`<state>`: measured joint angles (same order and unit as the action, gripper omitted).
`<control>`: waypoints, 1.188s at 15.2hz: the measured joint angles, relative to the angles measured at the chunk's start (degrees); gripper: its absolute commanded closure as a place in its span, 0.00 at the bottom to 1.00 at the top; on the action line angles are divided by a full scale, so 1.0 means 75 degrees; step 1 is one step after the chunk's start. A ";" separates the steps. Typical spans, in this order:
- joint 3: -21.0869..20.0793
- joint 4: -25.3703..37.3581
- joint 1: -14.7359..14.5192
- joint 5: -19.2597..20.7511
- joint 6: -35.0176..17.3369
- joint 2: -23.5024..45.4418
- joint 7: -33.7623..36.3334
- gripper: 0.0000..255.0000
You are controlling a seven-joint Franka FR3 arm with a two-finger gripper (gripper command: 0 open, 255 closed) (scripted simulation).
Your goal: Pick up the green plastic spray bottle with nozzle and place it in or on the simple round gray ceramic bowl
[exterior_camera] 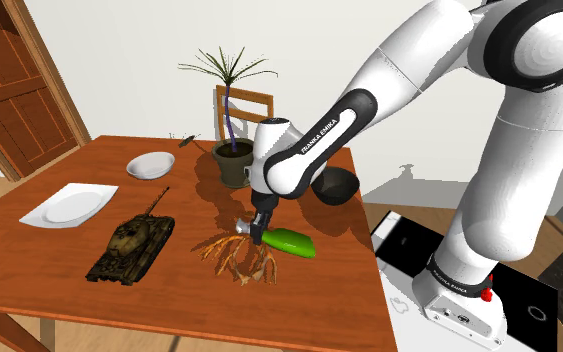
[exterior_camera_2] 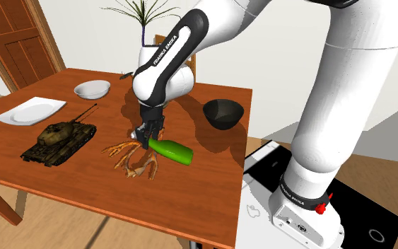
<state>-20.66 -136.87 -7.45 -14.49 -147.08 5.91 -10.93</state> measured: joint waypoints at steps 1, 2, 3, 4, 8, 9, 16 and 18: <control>0.0000 0.0000 0.0000 0.0000 0.0000 0.0000 0.0000 1.00; 0.0000 0.0000 0.0000 0.0000 0.0000 0.0000 0.0000 1.00; 0.0000 0.0001 0.0000 0.0000 0.0000 0.0001 0.0000 1.00; 0.0000 0.0001 0.0000 0.0000 0.0000 0.0001 0.0000 1.00; -0.0007 0.0039 0.0006 -0.0026 0.0196 -0.0164 0.0018 1.00; -0.0011 0.0055 0.0007 -0.0038 0.0285 -0.0239 0.0028 1.00; 0.0014 0.0274 0.0055 -0.0118 0.1071 -0.0820 0.0041 1.00; 0.0014 0.0338 0.0055 -0.0133 0.1272 -0.0965 0.0069 1.00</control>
<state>-20.56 -134.34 -7.04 -15.49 -137.54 -1.33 -10.41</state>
